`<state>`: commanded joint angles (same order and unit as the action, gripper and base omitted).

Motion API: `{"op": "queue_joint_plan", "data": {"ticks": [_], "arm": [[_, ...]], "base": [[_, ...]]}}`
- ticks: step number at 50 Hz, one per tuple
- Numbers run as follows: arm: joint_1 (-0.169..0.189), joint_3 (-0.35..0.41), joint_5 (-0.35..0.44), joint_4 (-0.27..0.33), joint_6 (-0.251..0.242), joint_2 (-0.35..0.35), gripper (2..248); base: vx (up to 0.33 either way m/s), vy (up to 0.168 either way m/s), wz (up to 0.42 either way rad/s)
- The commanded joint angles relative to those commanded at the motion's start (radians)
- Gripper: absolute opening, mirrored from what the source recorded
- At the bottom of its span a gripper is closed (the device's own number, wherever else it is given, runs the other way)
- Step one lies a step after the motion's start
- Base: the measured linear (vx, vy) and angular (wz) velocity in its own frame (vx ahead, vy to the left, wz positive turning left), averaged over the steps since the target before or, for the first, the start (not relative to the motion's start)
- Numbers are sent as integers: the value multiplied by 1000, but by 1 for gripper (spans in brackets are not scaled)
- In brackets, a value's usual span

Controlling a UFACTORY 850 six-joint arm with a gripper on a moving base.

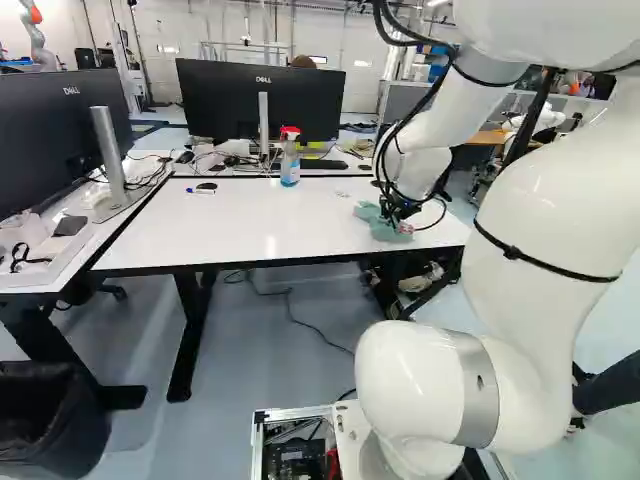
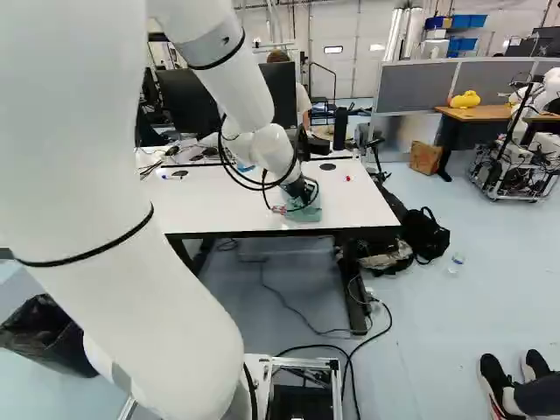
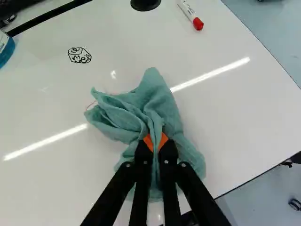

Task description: Clean the table with the green towel

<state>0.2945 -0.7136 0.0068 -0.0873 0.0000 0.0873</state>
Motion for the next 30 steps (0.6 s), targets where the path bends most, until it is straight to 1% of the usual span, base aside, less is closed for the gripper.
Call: {"op": "queue_joint_plan", "data": {"ticks": [30], "arm": [[-29, -151, 0, 0, 0, 135, 29]], "base": [[0, 0, 0]]}}
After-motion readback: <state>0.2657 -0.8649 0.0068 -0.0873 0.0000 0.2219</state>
